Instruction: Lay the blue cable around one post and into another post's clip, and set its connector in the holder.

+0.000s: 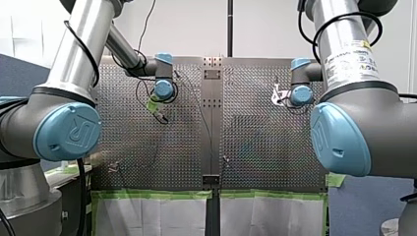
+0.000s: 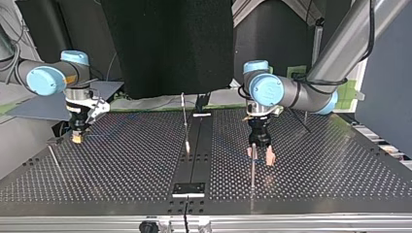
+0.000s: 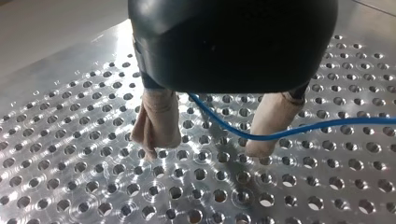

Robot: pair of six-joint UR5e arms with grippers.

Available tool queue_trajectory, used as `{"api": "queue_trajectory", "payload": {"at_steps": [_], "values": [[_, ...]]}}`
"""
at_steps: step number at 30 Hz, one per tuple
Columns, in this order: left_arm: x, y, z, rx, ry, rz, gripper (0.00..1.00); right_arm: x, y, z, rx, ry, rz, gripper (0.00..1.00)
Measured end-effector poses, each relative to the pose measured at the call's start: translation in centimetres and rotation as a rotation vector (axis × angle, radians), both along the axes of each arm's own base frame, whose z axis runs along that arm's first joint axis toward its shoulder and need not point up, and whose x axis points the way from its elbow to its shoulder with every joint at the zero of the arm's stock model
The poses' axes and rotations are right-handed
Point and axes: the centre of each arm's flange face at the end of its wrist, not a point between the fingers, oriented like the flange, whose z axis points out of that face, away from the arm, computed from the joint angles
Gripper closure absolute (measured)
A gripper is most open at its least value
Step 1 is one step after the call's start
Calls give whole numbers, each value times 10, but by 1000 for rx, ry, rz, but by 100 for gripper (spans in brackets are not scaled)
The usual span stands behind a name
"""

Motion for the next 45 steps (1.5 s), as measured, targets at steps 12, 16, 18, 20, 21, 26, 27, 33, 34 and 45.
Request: {"api": "queue_trajectory", "payload": {"at_steps": [12, 16, 18, 20, 21, 26, 27, 33, 34, 45], "values": [[1, 2, 0, -1, -1, 3, 0, -37, 18, 24, -65, -1, -47, 100], [1, 2, 0, -2, -1, 4, 0, -54, 24, 33, -73, -1, -70, 100], [1, 3, 0, -2, 0, 5, 0, -63, 26, 39, -75, -4, -80, 100], [1, 3, 0, -2, 0, 5, 0, -71, 28, 42, -82, -6, -85, 100], [1, 3, 0, -2, -1, 5, 0, -76, 29, 45, -90, -8, -90, 100], [2, 3, 0, -1, 0, 5, 0, -96, 28, 54, -122, -9, -100, 100], [2, 3, 0, -1, 0, 5, 0, -100, 26, 52, -124, -7, -99, 100], [2, 3, 0, 0, 1, 5, 0, -104, 9, 32, -115, 0, -56, 100], [2, 3, 0, 0, 1, 5, 0, -103, 7, 30, -112, 1, -48, 100], [2, 4, 0, 1, 2, 7, 0, -97, -10, 24, -81, 14, 32, 100]]}}
